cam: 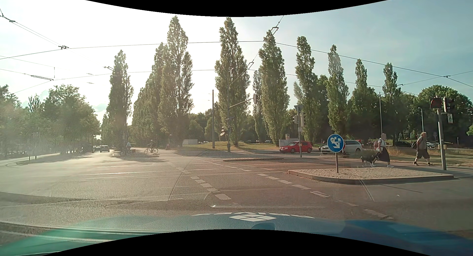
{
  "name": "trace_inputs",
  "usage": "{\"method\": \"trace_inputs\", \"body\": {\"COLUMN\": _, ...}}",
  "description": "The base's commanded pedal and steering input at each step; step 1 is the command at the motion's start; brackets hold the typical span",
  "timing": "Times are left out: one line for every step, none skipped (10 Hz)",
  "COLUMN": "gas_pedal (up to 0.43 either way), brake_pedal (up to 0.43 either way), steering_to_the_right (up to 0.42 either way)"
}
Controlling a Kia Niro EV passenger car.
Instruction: Follow the waypoints while adhering to traffic rules and regulations
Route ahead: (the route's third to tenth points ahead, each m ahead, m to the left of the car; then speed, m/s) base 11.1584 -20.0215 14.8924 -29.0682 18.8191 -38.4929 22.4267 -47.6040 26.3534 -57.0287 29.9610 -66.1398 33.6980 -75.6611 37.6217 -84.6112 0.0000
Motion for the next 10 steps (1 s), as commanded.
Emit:
{"method": "trace_inputs", "body": {"gas_pedal": 0.0, "brake_pedal": 0.213, "steering_to_the_right": 0.366}}
{"method": "trace_inputs", "body": {"gas_pedal": 0.0, "brake_pedal": 0.213, "steering_to_the_right": 0.366}}
{"method": "trace_inputs", "body": {"gas_pedal": 0.0, "brake_pedal": 0.213, "steering_to_the_right": 0.366}}
{"method": "trace_inputs", "body": {"gas_pedal": 0.0, "brake_pedal": 0.213, "steering_to_the_right": 0.364}}
{"method": "trace_inputs", "body": {"gas_pedal": 0.0, "brake_pedal": 0.213, "steering_to_the_right": 0.36}}
{"method": "trace_inputs", "body": {"gas_pedal": 0.0, "brake_pedal": 0.213, "steering_to_the_right": 0.359}}
{"method": "trace_inputs", "body": {"gas_pedal": 0.0, "brake_pedal": 0.213, "steering_to_the_right": 0.361}}
{"method": "trace_inputs", "body": {"gas_pedal": 0.0, "brake_pedal": 0.213, "steering_to_the_right": 0.36}}
{"method": "trace_inputs", "body": {"gas_pedal": 0.0, "brake_pedal": 0.213, "steering_to_the_right": 0.36}}
{"method": "trace_inputs", "body": {"gas_pedal": 0.0, "brake_pedal": 0.213, "steering_to_the_right": 0.36}}
